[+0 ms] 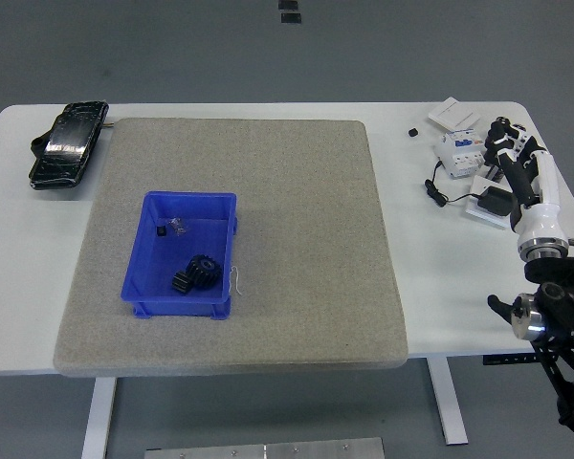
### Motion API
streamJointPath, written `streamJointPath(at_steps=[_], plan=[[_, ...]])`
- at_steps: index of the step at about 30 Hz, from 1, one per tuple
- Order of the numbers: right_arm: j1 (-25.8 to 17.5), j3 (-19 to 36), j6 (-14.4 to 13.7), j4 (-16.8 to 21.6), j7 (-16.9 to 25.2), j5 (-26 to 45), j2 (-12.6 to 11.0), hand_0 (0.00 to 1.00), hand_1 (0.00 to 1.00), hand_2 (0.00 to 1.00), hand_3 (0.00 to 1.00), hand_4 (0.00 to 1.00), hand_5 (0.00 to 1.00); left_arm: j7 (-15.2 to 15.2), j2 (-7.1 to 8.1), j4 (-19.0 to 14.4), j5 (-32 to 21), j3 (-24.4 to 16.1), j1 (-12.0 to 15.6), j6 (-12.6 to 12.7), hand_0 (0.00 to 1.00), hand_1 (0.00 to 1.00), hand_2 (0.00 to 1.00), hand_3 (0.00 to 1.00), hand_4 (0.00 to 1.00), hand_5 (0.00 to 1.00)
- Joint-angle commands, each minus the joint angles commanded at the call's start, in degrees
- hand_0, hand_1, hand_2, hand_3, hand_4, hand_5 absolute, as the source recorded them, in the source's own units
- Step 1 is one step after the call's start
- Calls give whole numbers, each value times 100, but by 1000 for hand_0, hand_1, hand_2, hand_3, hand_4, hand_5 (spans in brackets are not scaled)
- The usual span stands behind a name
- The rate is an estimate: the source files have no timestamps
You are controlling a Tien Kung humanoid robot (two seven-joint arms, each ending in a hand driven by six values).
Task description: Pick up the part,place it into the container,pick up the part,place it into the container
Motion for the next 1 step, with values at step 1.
streamJointPath(at_steps=[1], plan=[[15, -13, 3, -7, 8, 23, -5, 734, 736, 738, 707, 859, 647, -4, -5, 2, -6, 3, 0, -1, 683, 639, 607, 586, 634, 274]])
